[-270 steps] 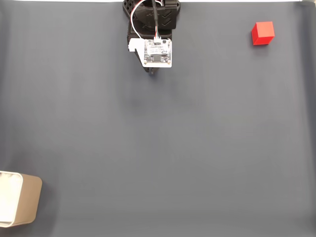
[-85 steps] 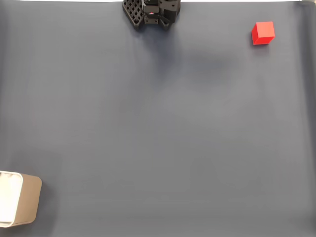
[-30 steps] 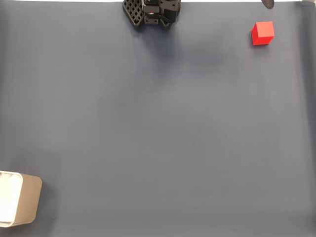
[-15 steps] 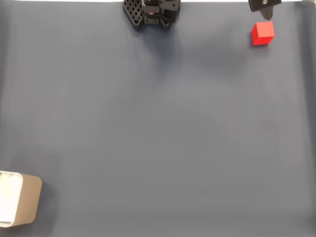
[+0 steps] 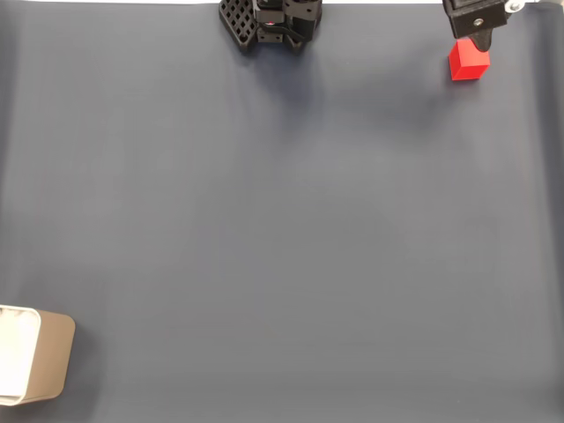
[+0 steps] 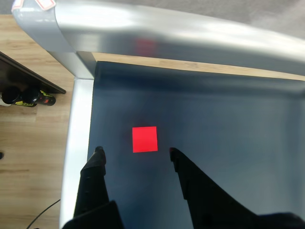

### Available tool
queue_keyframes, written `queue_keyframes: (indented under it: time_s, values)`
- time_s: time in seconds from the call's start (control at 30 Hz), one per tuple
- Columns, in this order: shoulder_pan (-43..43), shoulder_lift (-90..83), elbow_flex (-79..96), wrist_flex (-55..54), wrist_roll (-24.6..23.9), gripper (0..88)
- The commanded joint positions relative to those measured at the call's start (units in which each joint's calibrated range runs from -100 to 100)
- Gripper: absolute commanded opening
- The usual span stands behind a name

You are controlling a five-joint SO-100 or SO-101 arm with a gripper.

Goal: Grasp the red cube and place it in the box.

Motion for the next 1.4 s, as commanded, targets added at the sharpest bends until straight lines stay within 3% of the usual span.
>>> queue_keyframes:
  time_s: [0.0,1.37]
  values:
    - [0.0,0.6,-0.3,-2.0,0.1,31.8]
    - [-2.0,9.9,5.9,-14.7,-2.2,32.8]
